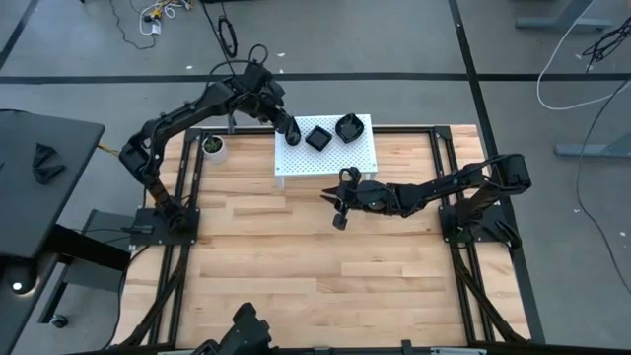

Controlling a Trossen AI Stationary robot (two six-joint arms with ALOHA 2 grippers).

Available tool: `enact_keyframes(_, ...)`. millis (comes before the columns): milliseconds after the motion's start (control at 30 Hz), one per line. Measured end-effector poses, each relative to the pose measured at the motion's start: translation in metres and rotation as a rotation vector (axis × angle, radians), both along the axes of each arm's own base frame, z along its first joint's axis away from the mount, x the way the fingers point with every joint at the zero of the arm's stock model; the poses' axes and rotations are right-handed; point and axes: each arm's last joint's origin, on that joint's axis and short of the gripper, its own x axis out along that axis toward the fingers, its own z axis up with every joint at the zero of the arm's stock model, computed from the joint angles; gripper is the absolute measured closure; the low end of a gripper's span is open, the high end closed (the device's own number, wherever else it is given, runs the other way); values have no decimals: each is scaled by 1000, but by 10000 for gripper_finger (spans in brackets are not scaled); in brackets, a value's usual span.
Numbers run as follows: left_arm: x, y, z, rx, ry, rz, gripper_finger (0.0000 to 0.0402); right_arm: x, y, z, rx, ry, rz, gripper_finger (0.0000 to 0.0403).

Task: Pick & Place Mini shaped plates
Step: Return to Home Position

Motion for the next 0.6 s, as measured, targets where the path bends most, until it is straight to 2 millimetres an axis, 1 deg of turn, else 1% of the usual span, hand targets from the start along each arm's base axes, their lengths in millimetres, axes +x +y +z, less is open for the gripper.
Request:
enact_keyframes(100,-5,-7,9,21,1,-50,261,0,0,0,9,1,-4,328)
enact_keyframes(167,-7,-17,15,17,3,-111,271,-1,0,-2,10,24,-11,328)
enact_keyframes(233,-8,-32,21,33,-7,-177,285,-6,0,0,22,56,-23,328)
enact_keyframes(300,-8,-50,22,55,-22,-246,300,-13,0,11,34,52,-29,328)
enact_keyframes(400,-8,-79,9,75,-51,-334,322,-31,1,36,39,52,-26,328)
enact_keyframes(500,-12,-108,-5,116,-121,-389,338,-57,2,63,43,29,26,328)
enact_keyframes(533,-14,-119,-10,130,-153,-406,342,-68,3,69,48,10,69,328)
enact_keyframes(600,-18,-137,-19,143,-223,-425,347,-90,1,71,70,-22,161,331)
